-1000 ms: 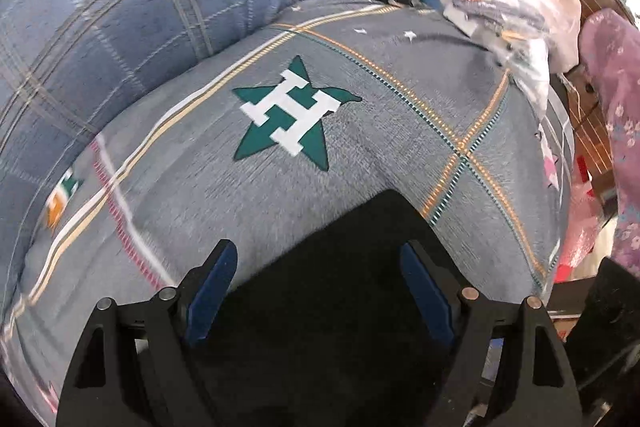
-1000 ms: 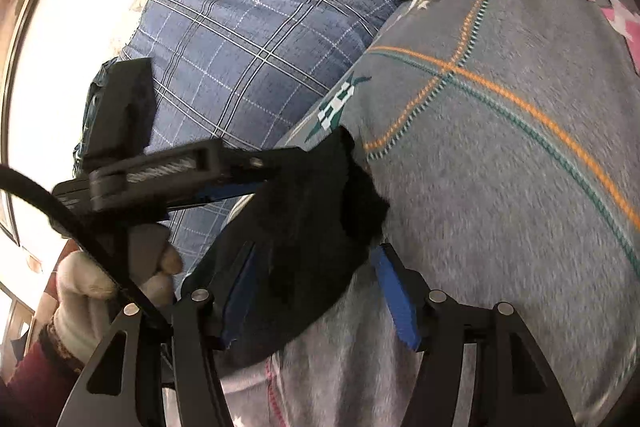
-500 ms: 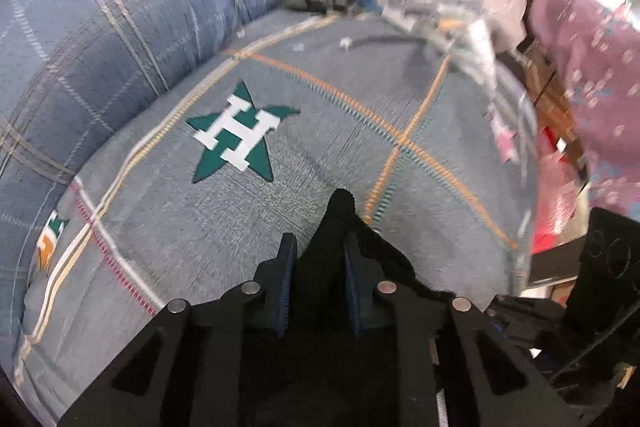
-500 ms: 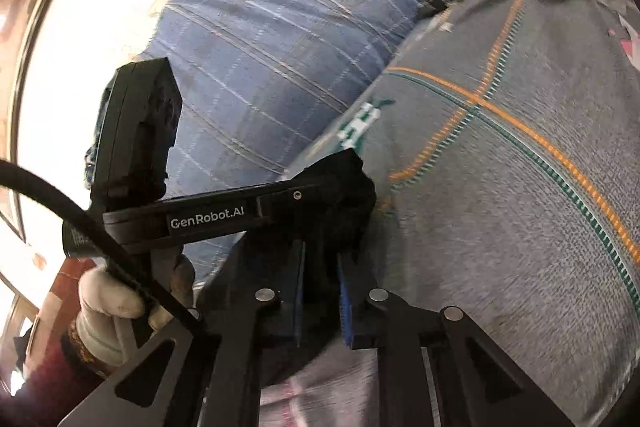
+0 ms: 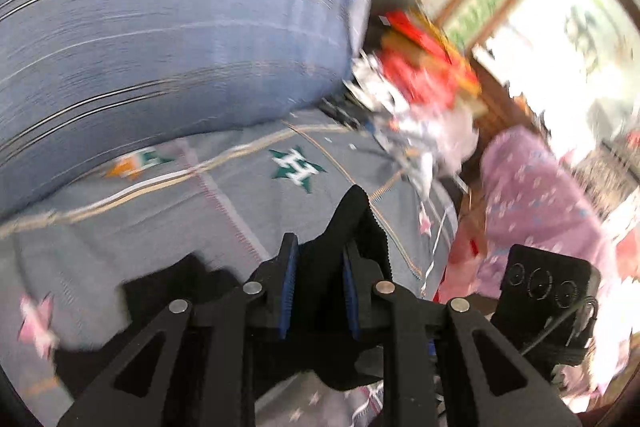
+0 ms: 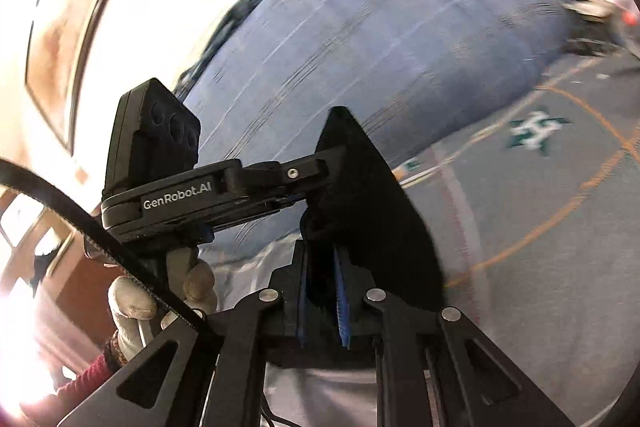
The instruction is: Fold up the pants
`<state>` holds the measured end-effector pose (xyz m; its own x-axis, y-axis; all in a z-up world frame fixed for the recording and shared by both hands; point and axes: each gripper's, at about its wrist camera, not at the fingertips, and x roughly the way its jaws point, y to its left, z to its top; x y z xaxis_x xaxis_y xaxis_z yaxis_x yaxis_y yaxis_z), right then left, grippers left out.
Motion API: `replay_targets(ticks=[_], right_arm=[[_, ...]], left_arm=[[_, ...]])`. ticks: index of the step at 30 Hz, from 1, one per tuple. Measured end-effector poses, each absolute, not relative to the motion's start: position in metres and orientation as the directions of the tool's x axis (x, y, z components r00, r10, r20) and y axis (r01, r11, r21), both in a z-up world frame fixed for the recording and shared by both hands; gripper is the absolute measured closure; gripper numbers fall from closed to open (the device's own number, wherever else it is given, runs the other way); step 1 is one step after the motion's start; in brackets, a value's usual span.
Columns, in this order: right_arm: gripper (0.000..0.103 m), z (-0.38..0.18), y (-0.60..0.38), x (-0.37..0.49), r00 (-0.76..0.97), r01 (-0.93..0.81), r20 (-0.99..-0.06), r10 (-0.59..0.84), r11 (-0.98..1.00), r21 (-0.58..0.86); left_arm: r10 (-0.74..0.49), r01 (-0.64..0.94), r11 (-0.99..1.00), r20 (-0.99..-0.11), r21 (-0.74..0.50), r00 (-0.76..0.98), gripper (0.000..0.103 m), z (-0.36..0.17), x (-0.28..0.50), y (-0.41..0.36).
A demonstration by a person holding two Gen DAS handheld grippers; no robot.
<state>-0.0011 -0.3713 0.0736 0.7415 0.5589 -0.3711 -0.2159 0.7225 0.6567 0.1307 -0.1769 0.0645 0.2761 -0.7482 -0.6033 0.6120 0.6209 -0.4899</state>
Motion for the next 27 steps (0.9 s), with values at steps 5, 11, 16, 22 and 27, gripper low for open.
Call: replay_targets(ticks=[5,11,16,22,27], right_arm=[[0.09,0.079,-0.293,0.007,0.644,-0.314,-0.424,0.637,0.725,0.613],[0.095,0.042,-0.204,0.025,0.499,-0.356,-0.565,0.657,0.75,0.557],[0.095,0.006,-0.169,0.038,0.424,-0.342,-0.635,0.646,0.763,0.548],[0.091,-0.016,-0.167,0.05,0.375,-0.339,-0.639,0.672,0.741,0.58],[0.091,-0.02,-0.17,0.052,0.351,-0.342,-0.626,0.697,0.717,0.607]], left_arm=[[-0.764,0.488,0.642,-0.543,-0.591,0.348,0.086,0.045,0.124,-0.083],[-0.741,0.303,0.663,-0.544,-0.685,0.394,0.09,-0.014,0.129,-0.004],[-0.73,0.177,0.65,-0.542,-0.739,0.417,0.095,-0.054,0.133,0.034],[-0.695,0.091,0.665,-0.57,-0.741,0.439,0.095,-0.07,0.129,0.053],[-0.684,0.069,0.656,-0.553,-0.751,0.476,0.081,-0.059,0.116,0.068]])
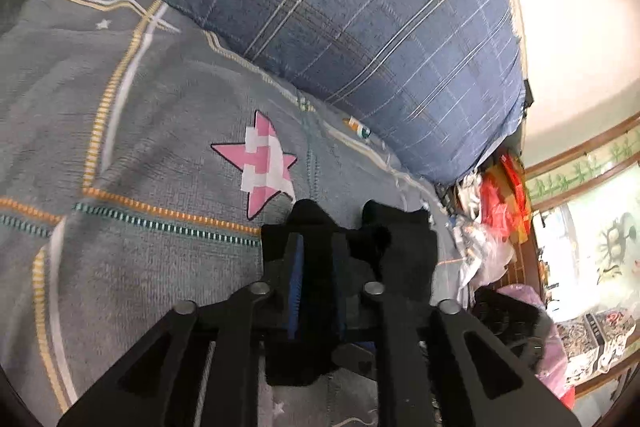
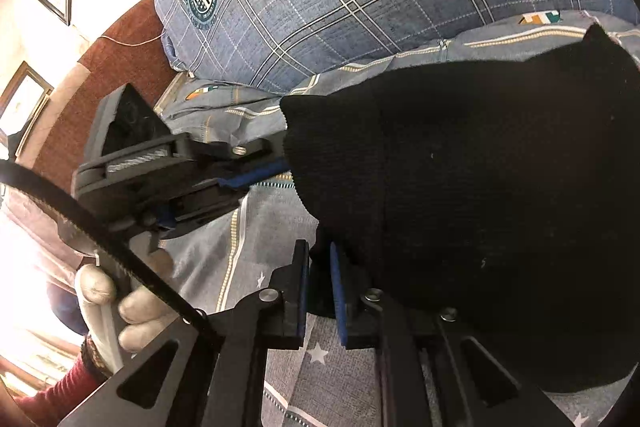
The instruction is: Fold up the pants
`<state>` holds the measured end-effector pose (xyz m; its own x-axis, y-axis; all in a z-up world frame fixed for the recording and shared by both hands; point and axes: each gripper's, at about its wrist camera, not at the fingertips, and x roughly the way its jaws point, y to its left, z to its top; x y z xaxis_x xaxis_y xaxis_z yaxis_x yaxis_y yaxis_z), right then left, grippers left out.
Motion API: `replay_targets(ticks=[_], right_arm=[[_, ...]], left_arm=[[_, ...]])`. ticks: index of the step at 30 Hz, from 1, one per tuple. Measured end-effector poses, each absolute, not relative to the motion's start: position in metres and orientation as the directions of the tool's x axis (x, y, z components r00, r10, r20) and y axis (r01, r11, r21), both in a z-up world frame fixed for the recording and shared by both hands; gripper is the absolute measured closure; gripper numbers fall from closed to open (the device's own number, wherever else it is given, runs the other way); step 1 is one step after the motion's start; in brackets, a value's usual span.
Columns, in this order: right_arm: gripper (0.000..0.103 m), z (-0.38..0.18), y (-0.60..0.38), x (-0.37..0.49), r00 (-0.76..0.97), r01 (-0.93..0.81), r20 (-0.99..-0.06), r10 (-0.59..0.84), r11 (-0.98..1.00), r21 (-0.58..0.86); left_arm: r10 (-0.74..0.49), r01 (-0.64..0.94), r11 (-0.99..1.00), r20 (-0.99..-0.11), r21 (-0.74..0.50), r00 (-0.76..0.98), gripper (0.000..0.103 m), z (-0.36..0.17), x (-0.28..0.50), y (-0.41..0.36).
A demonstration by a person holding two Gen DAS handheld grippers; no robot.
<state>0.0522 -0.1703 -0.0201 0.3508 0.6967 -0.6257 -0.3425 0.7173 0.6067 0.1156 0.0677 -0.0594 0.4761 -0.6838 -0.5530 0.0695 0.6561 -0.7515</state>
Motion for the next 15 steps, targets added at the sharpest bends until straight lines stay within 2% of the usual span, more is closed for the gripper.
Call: replay_targets(ticks=[1,2,3,4,7,9,13,14,15], right_arm=[[0.09,-0.021,-0.171,0.051,0.35,-0.344,-0.621,0.702,0.712,0.612],[0.089,-0.02,-0.172,0.048,0.35,-0.352,-0.611,0.71,0.704,0.617],[0.085,-0.018,-0.173,0.044,0.348,-0.362,-0.603,0.718,0.696,0.62],[0.074,-0.015,-0.175,0.039,0.35,-0.377,-0.597,0.722,0.692,0.616],[0.051,-0.006,-0.175,0.022,0.37,-0.415,-0.592,0.716,0.698,0.584],[0.05,0.001,-0.178,0.005,0.392,-0.44,-0.603,0.694,0.718,0.54],[0.05,0.004,-0.202,-0.023,0.41,-0.427,-0.598,0.689,0.724,0.541],[0.05,0.002,-0.214,-0.029,0.42,-0.408,-0.596,0.684,0.729,0.549],[0.05,0.001,-0.224,-0.032,0.43,-0.387,-0.596,0.678,0.735,0.557]], left_arm=[[-0.679,0.07,0.656,-0.547,-0.751,0.49,0.066,-0.055,0.11,0.071],[-0.672,0.07,0.659,-0.543,-0.749,0.503,0.058,-0.051,0.107,0.072],[-0.668,0.076,0.66,-0.537,-0.748,0.514,0.046,-0.047,0.105,0.071],[-0.666,0.085,0.664,-0.536,-0.743,0.519,0.041,-0.042,0.105,0.067],[-0.674,0.118,0.676,-0.546,-0.727,0.497,0.039,-0.038,0.106,0.05],[-0.678,0.157,0.693,-0.561,-0.704,0.474,0.037,-0.036,0.108,0.029],[-0.663,0.198,0.734,-0.622,-0.65,0.417,0.038,-0.041,0.113,-0.012],[-0.647,0.203,0.754,-0.652,-0.625,0.397,0.047,-0.044,0.115,-0.023],[-0.627,0.204,0.773,-0.675,-0.601,0.388,0.076,-0.045,0.117,-0.03]])
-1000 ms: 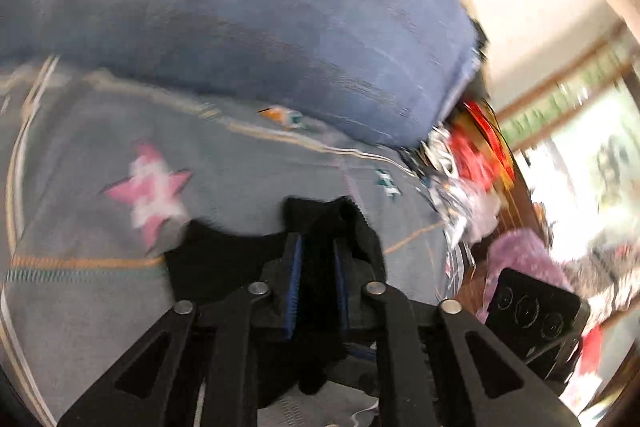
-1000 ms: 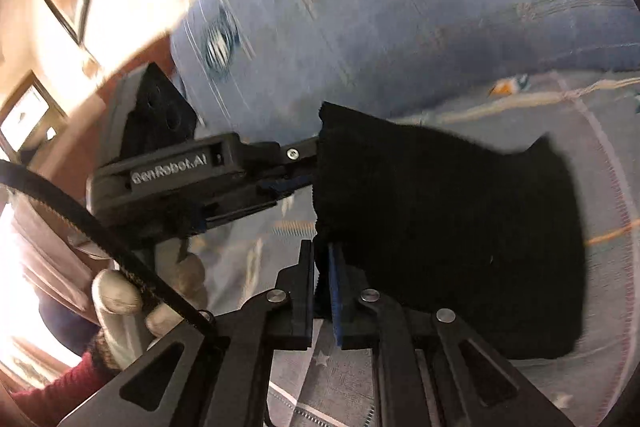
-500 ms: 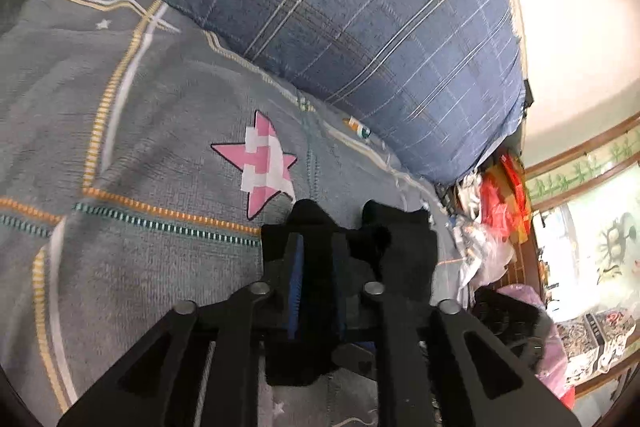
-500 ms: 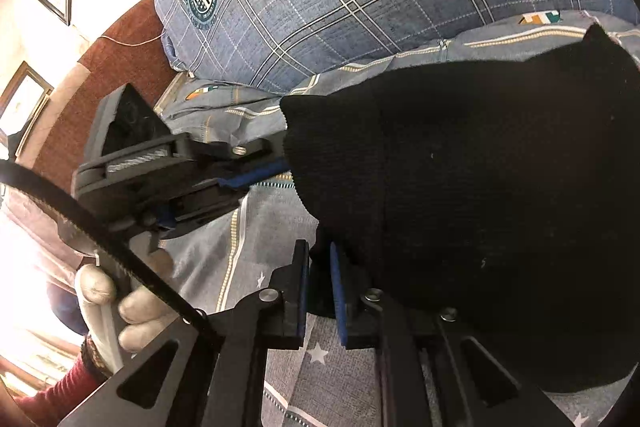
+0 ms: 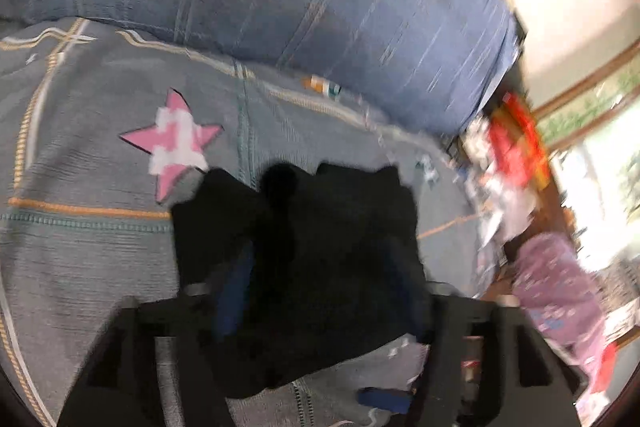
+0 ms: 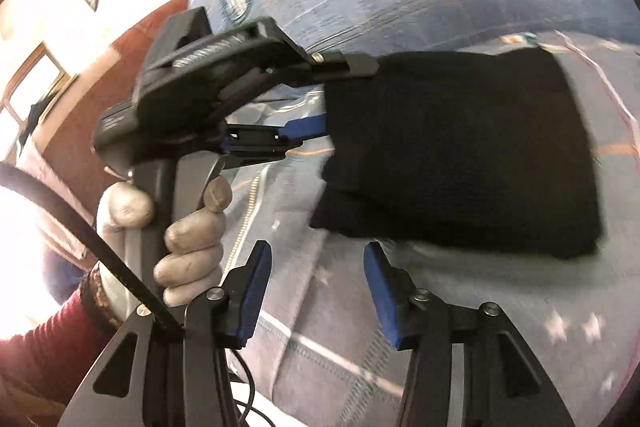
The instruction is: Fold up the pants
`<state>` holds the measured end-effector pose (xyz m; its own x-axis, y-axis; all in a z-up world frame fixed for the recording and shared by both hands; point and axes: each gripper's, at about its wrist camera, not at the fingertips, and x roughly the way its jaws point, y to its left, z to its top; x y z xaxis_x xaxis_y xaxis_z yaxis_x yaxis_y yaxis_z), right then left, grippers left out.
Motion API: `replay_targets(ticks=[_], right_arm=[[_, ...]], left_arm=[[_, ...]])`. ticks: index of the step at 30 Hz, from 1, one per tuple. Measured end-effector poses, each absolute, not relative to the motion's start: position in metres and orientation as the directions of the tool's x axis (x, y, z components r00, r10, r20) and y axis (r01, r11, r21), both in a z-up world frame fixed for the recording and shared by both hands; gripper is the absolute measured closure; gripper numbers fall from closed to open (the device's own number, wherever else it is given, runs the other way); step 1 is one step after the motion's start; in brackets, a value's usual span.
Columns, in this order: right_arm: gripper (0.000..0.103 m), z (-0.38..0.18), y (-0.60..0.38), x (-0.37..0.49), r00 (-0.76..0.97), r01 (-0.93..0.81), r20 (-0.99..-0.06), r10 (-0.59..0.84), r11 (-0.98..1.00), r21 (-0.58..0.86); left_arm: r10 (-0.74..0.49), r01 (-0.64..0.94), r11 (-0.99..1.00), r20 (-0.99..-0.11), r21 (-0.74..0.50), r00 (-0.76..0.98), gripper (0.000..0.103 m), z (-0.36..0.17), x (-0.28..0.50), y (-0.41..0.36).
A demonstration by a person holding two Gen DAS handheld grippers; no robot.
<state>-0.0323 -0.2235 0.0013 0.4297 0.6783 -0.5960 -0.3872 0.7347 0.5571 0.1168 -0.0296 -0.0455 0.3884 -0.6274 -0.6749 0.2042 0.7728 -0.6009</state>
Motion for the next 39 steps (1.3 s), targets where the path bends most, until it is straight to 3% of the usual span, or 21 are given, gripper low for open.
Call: replay_targets(ticks=[1,4,11,17,26,27,30,32,35,37,39], right_arm=[[0.05,0.0,-0.235,-0.036,0.442,-0.363,-0.596,0.671,0.741,0.565],[0.05,0.001,-0.258,-0.04,0.474,-0.314,-0.596,0.648,0.757,0.573],[0.048,0.005,-0.305,-0.036,0.526,-0.235,-0.571,0.63,0.753,0.614],[0.048,0.038,-0.309,-0.003,0.585,-0.245,-0.508,0.632,0.735,0.633],[0.047,0.051,-0.3,0.059,0.599,-0.236,-0.535,0.596,0.769,0.594],[0.046,0.05,-0.3,0.062,0.598,-0.237,-0.536,0.596,0.771,0.591],[0.043,0.042,-0.302,0.074,0.589,-0.223,-0.536,0.604,0.76,0.611],[0.042,0.034,-0.304,0.087,0.574,-0.199,-0.541,0.615,0.746,0.635],[0.041,0.02,-0.308,0.113,0.548,-0.153,-0.56,0.622,0.732,0.663],[0.035,0.0,-0.309,0.133,0.498,-0.107,-0.588,0.637,0.719,0.687],[0.035,-0.019,-0.309,0.144,0.46,-0.069,-0.603,0.652,0.703,0.708]], left_arm=[[-0.613,0.194,0.785,-0.696,-0.588,0.374,0.081,-0.048,0.118,-0.035],[-0.617,0.148,0.774,-0.682,-0.615,0.393,0.084,-0.047,0.115,-0.026],[-0.591,0.059,0.777,-0.695,-0.626,0.41,0.08,-0.066,0.11,0.003],[-0.704,-0.002,0.64,-0.586,-0.769,0.401,0.078,-0.086,0.114,0.023],[-0.638,0.089,0.7,-0.564,-0.709,0.524,0.078,-0.019,0.083,0.041],[-0.644,0.108,0.697,-0.554,-0.709,0.528,0.077,-0.012,0.083,0.036],[-0.666,0.146,0.689,-0.541,-0.71,0.513,0.061,-0.006,0.095,0.013],[-0.639,0.129,0.724,-0.588,-0.678,0.495,0.061,-0.017,0.111,-0.003],[-0.57,0.065,0.785,-0.677,-0.616,0.466,0.066,-0.052,0.137,-0.015],[-0.578,0.048,0.77,-0.664,-0.636,0.475,0.077,-0.066,0.141,-0.012],[-0.585,0.056,0.762,-0.649,-0.645,0.486,0.077,-0.067,0.141,-0.011]])
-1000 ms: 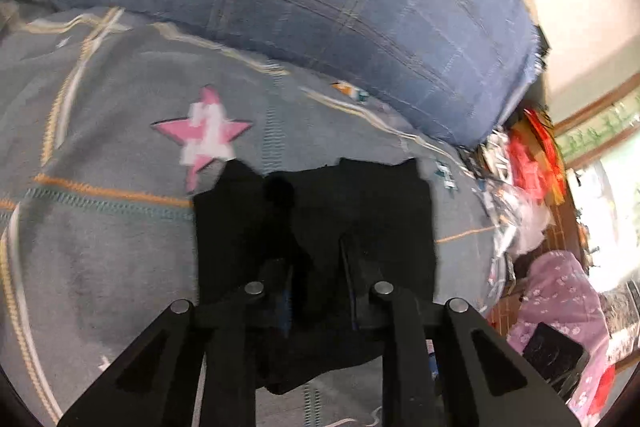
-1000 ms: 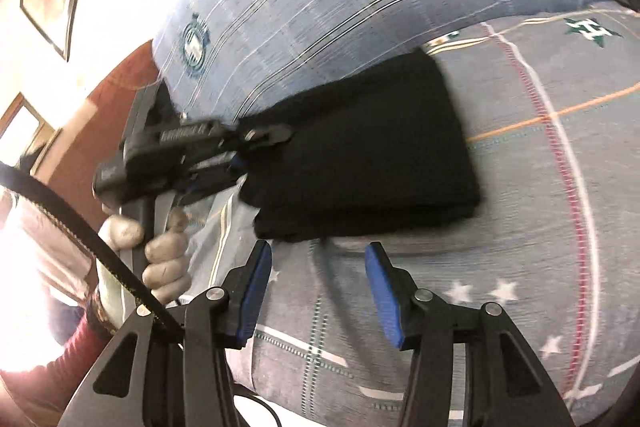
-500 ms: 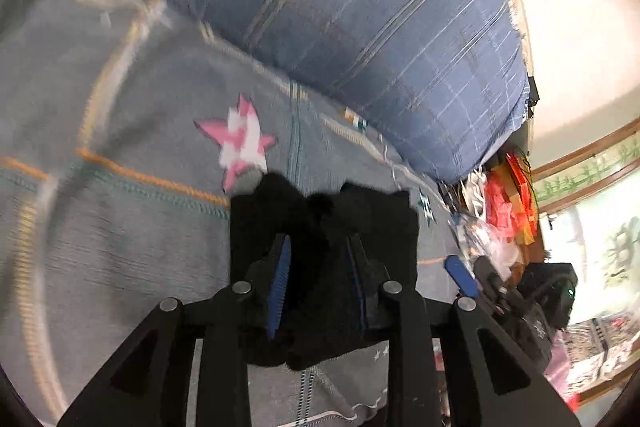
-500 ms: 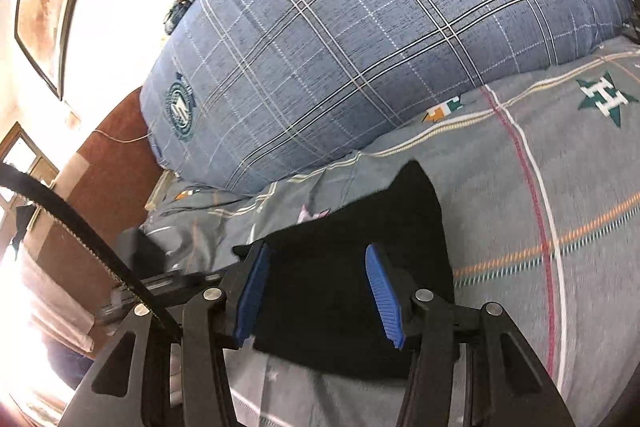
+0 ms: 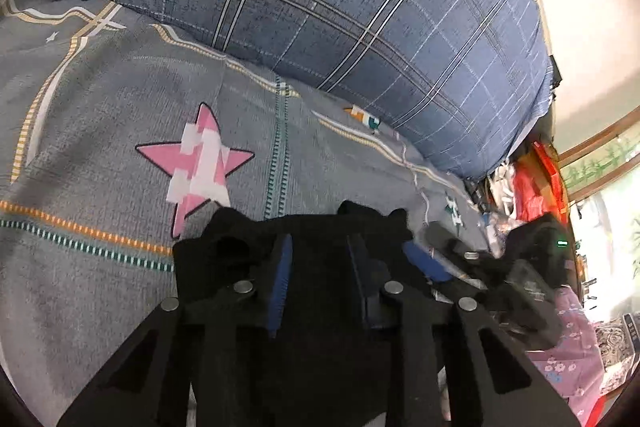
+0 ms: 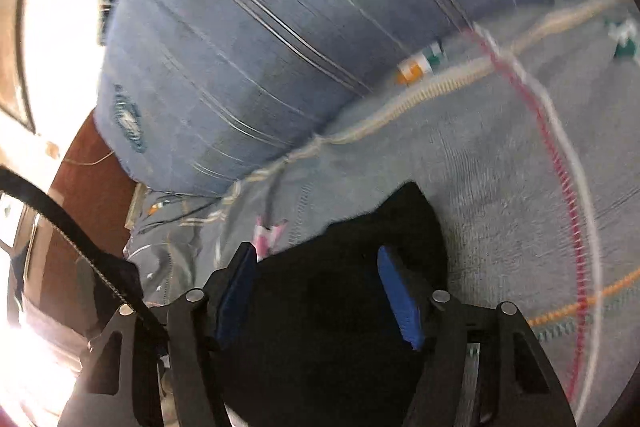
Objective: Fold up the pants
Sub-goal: 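Open both grippers and pull them back from the folded black pants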
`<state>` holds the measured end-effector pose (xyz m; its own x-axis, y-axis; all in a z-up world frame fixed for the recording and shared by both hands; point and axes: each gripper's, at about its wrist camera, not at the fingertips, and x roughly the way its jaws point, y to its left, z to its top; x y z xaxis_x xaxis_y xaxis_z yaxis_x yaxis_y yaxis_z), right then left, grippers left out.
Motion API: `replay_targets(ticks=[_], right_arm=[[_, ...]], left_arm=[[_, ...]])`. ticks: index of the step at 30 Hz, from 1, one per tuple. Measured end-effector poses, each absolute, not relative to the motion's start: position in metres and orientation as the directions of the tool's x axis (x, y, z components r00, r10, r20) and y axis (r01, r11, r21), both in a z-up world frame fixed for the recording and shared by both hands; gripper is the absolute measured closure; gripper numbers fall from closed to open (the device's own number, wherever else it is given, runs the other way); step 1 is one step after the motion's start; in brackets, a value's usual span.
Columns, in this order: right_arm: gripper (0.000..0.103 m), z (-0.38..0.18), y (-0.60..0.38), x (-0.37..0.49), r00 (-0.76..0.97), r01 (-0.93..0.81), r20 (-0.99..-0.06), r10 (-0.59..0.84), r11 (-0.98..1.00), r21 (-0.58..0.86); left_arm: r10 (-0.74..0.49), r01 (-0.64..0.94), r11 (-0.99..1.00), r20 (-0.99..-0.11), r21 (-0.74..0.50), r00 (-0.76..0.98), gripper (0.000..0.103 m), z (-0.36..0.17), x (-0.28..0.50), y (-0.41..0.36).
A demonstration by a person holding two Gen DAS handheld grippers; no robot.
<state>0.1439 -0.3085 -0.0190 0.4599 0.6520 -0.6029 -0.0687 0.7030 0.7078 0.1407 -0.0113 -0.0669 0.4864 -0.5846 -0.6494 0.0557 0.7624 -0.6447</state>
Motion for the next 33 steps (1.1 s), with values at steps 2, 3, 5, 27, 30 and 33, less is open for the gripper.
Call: replay_targets(ticks=[2,3,5,27,30,33], right_arm=[[0.035,-0.024,-0.309,0.145,0.484,-0.07,-0.582,0.654,0.692,0.719],[0.032,-0.023,-0.307,0.145,0.489,-0.075,-0.58,0.651,0.694,0.716],[0.031,-0.021,-0.304,0.145,0.492,-0.079,-0.585,0.645,0.702,0.707],[0.029,-0.025,-0.353,-0.016,0.613,0.04,-0.588,0.528,0.723,0.69],[0.029,-0.036,-0.355,-0.02,0.591,0.072,-0.625,0.51,0.738,0.671],[0.028,-0.044,-0.356,-0.024,0.586,0.077,-0.625,0.516,0.732,0.677]], left_arm=[[-0.591,0.059,0.759,-0.649,-0.648,0.48,0.076,-0.066,0.143,-0.011],[-0.603,0.058,0.749,-0.643,-0.66,0.473,0.075,-0.066,0.145,-0.009],[-0.637,0.04,0.714,-0.624,-0.699,0.452,0.075,-0.067,0.149,-0.002],[-0.404,0.028,0.877,-0.703,-0.48,0.585,0.05,-0.03,0.007,0.029],[-0.277,0.001,0.939,-0.755,-0.344,0.594,0.042,-0.027,0.0,0.016],[-0.184,-0.014,0.97,-0.773,-0.242,0.608,0.04,-0.026,-0.004,0.009]])
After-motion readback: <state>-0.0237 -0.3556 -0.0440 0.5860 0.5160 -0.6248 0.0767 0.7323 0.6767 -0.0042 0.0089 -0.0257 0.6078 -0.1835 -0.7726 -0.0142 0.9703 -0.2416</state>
